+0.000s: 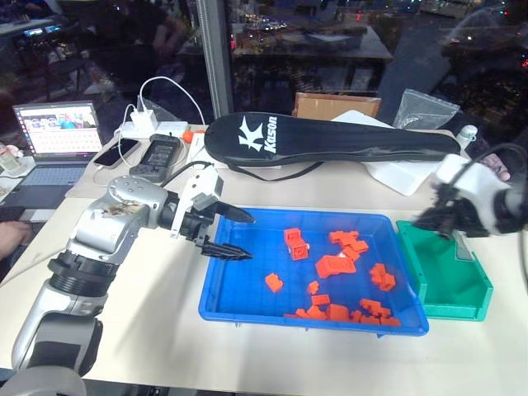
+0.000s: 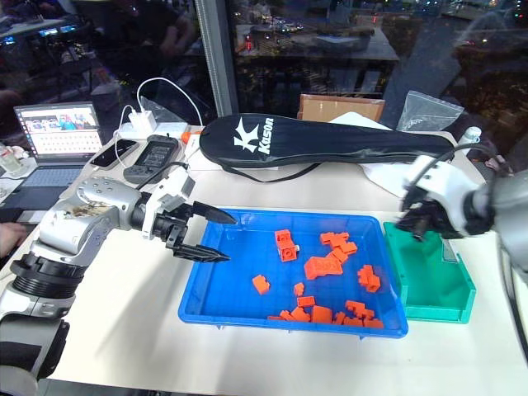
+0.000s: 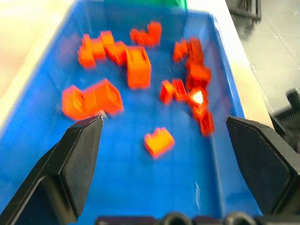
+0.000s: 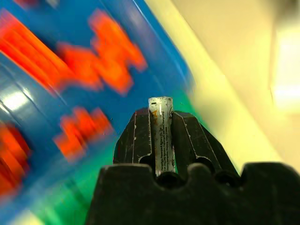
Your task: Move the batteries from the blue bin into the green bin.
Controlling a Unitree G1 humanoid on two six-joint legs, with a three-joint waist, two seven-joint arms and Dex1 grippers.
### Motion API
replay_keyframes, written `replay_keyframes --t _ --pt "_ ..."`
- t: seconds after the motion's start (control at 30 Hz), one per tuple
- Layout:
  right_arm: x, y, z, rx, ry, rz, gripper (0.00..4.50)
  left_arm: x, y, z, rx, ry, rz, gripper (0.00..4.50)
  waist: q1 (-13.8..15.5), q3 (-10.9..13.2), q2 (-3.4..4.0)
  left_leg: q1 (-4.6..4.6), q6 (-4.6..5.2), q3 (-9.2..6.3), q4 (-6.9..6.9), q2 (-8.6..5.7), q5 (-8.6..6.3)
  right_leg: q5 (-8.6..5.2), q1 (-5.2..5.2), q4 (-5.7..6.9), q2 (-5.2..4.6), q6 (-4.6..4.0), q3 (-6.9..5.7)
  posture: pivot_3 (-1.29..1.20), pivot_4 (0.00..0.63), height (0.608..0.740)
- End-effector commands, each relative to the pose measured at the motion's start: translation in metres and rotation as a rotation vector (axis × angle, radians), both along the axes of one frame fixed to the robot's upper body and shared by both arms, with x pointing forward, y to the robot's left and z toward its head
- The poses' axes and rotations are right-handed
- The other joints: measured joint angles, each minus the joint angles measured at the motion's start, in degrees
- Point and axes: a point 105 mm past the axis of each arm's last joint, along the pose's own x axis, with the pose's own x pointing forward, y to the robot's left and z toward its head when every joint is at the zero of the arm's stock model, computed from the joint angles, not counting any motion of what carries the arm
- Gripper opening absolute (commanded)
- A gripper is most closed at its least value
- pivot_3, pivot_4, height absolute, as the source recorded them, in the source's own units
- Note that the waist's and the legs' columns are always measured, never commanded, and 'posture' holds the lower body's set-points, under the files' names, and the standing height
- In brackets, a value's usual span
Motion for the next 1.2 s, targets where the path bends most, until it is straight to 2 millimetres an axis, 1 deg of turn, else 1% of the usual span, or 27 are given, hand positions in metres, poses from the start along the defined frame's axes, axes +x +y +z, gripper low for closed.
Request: replay_keyframes --t 0.03,0.07,0.1,0.13,0.23,0.27,0.3,0.33,0.37,0.47,0.53,0.6,0.63,0.67,0.73,0.83,0.87,0.9,0.93,0.97,1.0,1.07,1.1,1.2 --pt "-0.002 -0.012 -0.004 -0.036 -0.030 -0.024 0.24 0.003 -0.002 0.018 -0.066 -0.049 0.010 4.50 -0.4 0.0 0.05 0.01 0.00 0.00 0.00 0.00 0.00 0.00 0.02 0.02 0.00 0.00 0.02 0.00 0.150 0.715" --pt "-0.004 -0.017 -0.010 -0.053 -0.019 -0.035 0.24 0.002 -0.003 0.020 -0.075 -0.053 0.006 4.50 -0.6 0.0 0.08 0.03 0.00 0.00 -0.01 -0.01 0.00 0.00 0.02 0.05 0.00 0.01 0.02 0.00 0.150 0.715" --pt "-0.003 -0.018 -0.014 -0.022 -0.026 -0.058 0.24 0.002 -0.005 0.022 -0.094 -0.054 0.005 4.50 -0.8 0.0 0.10 0.06 0.00 0.00 -0.01 -0.02 0.00 0.00 0.02 0.09 0.00 0.01 0.03 0.00 0.150 0.715" --pt "-0.002 -0.019 -0.017 0.004 -0.028 -0.072 0.24 0.001 -0.006 0.024 -0.108 -0.052 0.005 4.50 -1.0 0.0 0.10 0.06 0.00 0.00 -0.01 -0.02 0.00 -0.01 0.02 0.11 0.00 0.01 0.03 0.00 0.150 0.715" --pt "-0.002 -0.019 -0.027 0.000 -0.018 -0.070 0.24 0.000 -0.007 0.029 -0.134 -0.049 0.006 4.50 -1.3 0.0 0.12 0.07 0.00 0.00 0.04 -0.04 0.01 0.00 0.05 0.13 0.00 0.03 0.06 0.00 0.150 0.715" --pt "-0.001 -0.018 -0.028 0.011 -0.023 -0.073 1.24 0.000 -0.006 0.030 -0.144 -0.047 0.008 4.50 -1.3 0.0 0.12 0.07 0.00 -0.01 0.04 -0.04 0.01 -0.01 0.07 0.13 0.00 0.05 0.06 0.00 0.150 0.715" --pt "-0.001 -0.016 -0.029 0.028 -0.020 -0.072 1.59 -0.001 -0.006 0.032 -0.150 -0.044 0.010 4.50 -1.3 0.0 0.12 0.10 0.00 -0.01 0.04 -0.04 0.01 -0.01 0.08 0.13 0.00 0.05 0.05 0.00 0.150 0.715" --pt "-0.001 -0.014 -0.030 0.032 -0.014 -0.065 1.79 -0.001 -0.006 0.033 -0.153 -0.043 0.011 4.50 -1.3 0.0 0.12 0.10 0.00 -0.01 0.04 -0.04 0.01 -0.01 0.08 0.12 0.00 0.06 0.05 0.00 0.150 0.715" --pt "-0.001 -0.013 -0.029 0.031 -0.013 -0.060 2.17 -0.001 -0.005 0.033 -0.149 -0.044 0.011 4.50 -1.3 0.0 0.13 0.10 0.00 -0.01 0.04 -0.05 0.01 -0.02 0.09 0.12 0.00 0.07 0.06 0.00 0.150 0.715" --pt "0.005 -0.009 -0.016 -0.003 -0.056 -0.033 3.18 -0.003 0.000 0.025 -0.089 -0.037 0.013 4.50 -1.3 0.0 0.16 0.09 0.00 -0.01 0.05 -0.05 0.01 -0.04 0.10 0.12 0.00 0.09 0.05 0.00 0.150 0.715" --pt "0.011 -0.002 -0.005 -0.019 -0.097 -0.004 3.85 -0.001 0.004 0.020 -0.056 -0.044 0.032 4.50 -1.3 0.0 0.16 0.12 0.00 -0.01 0.04 -0.05 0.01 -0.03 0.10 0.11 0.00 0.09 0.06 0.00 0.150 0.715" --pt "0.025 0.028 0.019 0.042 -0.196 0.076 4.46 0.006 0.011 0.016 -0.022 -0.062 0.084 4.50 -1.5 0.0 0.19 0.16 0.00 -0.01 0.00 -0.05 0.01 -0.04 0.10 0.11 0.00 0.09 0.06 0.00 0.150 0.715" --pt "0.029 0.046 0.028 0.082 -0.227 0.124 4.46 0.009 0.015 0.015 -0.012 -0.066 0.104 4.50 -1.8 0.0 0.19 0.19 0.00 0.00 -0.02 -0.05 0.01 -0.04 0.07 0.10 0.00 0.09 0.10 0.00 0.150 0.715" --pt "0.032 0.063 0.033 0.116 -0.239 0.176 4.46 0.011 0.017 0.013 -0.001 -0.069 0.118 4.50 -2.0 0.0 0.20 0.24 -0.01 0.00 -0.07 -0.07 0.01 -0.04 0.07 0.11 0.00 0.09 0.12 0.00 0.150 0.715" --pt "0.032 0.093 0.030 0.176 -0.226 0.252 4.46 0.012 0.021 0.010 0.029 -0.081 0.130 4.50 -2.1 0.0 0.17 0.28 0.00 -0.04 -0.17 -0.07 0.02 -0.04 0.07 0.14 0.02 0.07 0.12 0.00 0.150 0.715" --pt "0.038 0.139 0.014 0.357 -0.221 0.251 4.46 0.007 0.023 0.011 0.045 -0.092 0.126 4.50 -1.8 -0.1 -0.21 0.31 0.02 -0.10 -0.33 -0.06 0.03 -0.06 0.08 0.12 0.05 0.01 0.05 0.00 0.150 0.715" --pt "0.041 0.147 0.009 0.356 -0.252 0.217 4.46 0.006 0.023 0.011 0.044 -0.093 0.124 4.50 -1.7 0.0 -0.21 0.27 0.02 -0.10 -0.35 -0.06 0.03 -0.05 0.05 0.12 0.05 -0.01 0.04 0.00 0.150 0.715" --pt "0.045 0.148 0.002 0.351 -0.256 0.138 4.46 0.005 0.023 0.012 0.043 -0.094 0.125 4.50 -1.4 0.0 -0.18 0.21 0.02 -0.11 -0.34 -0.07 0.03 -0.01 0.02 0.11 0.04 -0.08 0.04 0.00 0.150 0.715" --pt "0.047 0.149 -0.003 0.368 -0.242 0.050 4.46 0.005 0.023 0.012 0.042 -0.095 0.129 4.50 -1.1 0.0 -0.16 0.12 0.02 -0.10 -0.34 -0.09 0.03 0.15 -0.07 0.13 0.03 -0.34 0.05 0.00 0.150 0.715" --pt "0.046 0.154 -0.010 0.417 -0.177 -0.032 4.46 0.005 0.024 0.012 0.041 -0.096 0.134 4.50 -0.7 0.0 -0.14 0.05 0.02 -0.10 -0.33 -0.09 0.03 0.17 -0.13 0.16 0.03 -0.38 0.04 0.00 0.150 0.715" --pt "0.045 0.159 -0.015 0.456 -0.123 -0.078 4.46 0.004 0.024 0.012 0.040 -0.096 0.138 4.50 -0.5 0.0 -0.13 -0.03 0.01 -0.13 -0.31 -0.09 0.04 0.18 -0.20 0.21 0.03 -0.40 0.01 0.00 0.150 0.715" --pt "0.036 0.183 -0.019 0.516 -0.056 -0.028 4.46 0.004 0.027 0.012 0.043 -0.094 0.149 4.50 0.2 0.0 -0.13 -0.04 0.00 -0.14 -0.28 -0.09 0.06 0.19 -0.22 0.26 0.03 -0.43 0.00 0.00 0.150 0.715" --pt "0.035 0.192 -0.024 0.524 -0.051 -0.016 4.46 0.003 0.028 0.012 0.046 -0.092 0.154 4.50 0.4 0.0 -0.13 -0.04 0.00 -0.14 -0.24 -0.09 0.06 0.20 -0.22 0.27 0.03 -0.43 -0.01 0.00 0.150 0.715" --pt "0.033 0.207 -0.036 0.527 -0.036 -0.027 4.46 0.003 0.031 0.011 0.052 -0.090 0.166 4.50 0.4 0.0 -0.13 0.03 0.00 -0.14 -0.24 -0.09 0.06 0.18 -0.19 0.28 0.03 -0.40 -0.02 0.00 0.150 0.715"
